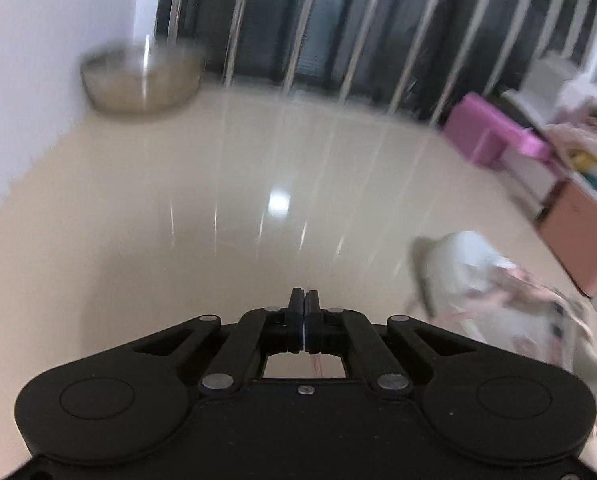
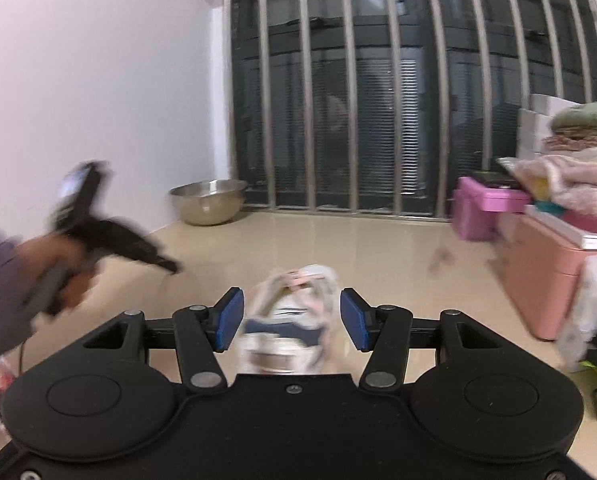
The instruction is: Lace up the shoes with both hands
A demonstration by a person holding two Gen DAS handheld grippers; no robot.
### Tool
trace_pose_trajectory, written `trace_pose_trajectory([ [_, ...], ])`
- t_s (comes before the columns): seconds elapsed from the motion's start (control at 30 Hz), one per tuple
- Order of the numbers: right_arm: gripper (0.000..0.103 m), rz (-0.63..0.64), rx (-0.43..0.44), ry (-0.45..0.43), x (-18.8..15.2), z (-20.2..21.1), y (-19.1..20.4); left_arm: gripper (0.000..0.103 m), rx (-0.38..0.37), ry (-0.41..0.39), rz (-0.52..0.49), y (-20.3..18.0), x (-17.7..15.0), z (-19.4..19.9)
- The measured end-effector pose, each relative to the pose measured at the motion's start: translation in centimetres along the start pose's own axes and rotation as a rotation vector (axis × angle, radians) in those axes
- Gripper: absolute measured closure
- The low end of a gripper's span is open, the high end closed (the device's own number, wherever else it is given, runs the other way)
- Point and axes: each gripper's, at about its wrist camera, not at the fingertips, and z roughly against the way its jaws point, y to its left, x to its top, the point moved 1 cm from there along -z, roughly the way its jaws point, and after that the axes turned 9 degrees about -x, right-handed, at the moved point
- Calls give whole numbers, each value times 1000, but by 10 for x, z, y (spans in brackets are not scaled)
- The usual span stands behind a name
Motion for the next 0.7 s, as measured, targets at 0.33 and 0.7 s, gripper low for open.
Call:
trace_pose_trajectory([
  [0.33,47,357,283,61,-16,-39,106,43,-112,-67,137,57,-16,68],
  [0.7,81,692,685,338,20,-196,219,30,126,-230,181,86,-109,173],
])
